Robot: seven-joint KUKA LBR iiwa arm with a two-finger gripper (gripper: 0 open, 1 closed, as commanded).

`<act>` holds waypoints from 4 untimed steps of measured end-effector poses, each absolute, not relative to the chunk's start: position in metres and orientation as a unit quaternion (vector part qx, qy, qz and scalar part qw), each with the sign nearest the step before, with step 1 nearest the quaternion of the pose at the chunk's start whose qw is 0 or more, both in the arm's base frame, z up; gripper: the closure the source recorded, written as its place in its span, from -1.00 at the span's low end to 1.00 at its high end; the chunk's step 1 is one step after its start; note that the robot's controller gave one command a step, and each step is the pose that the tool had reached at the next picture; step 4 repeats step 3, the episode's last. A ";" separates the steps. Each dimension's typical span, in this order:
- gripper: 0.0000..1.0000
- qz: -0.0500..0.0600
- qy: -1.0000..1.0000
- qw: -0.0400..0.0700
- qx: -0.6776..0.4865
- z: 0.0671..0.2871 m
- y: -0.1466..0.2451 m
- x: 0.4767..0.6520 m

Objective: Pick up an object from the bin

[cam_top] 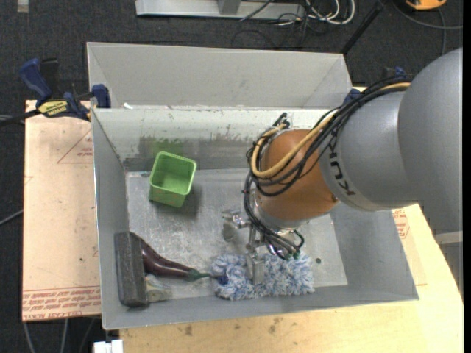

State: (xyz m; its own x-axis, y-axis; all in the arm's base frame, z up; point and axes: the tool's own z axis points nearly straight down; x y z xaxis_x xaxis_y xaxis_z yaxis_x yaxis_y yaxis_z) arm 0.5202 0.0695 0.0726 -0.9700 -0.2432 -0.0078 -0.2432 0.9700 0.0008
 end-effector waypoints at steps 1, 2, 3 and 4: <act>1.00 0.001 0.987 0.001 -0.163 0.072 0.049 0.493; 1.00 0.001 0.987 0.001 -0.163 0.072 0.049 0.493; 1.00 0.000 0.984 0.002 -0.180 0.221 0.042 0.490; 1.00 0.000 0.984 0.002 -0.180 0.221 0.042 0.490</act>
Offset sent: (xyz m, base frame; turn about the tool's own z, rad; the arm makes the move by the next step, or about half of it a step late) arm 0.0000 0.0000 0.0000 0.0000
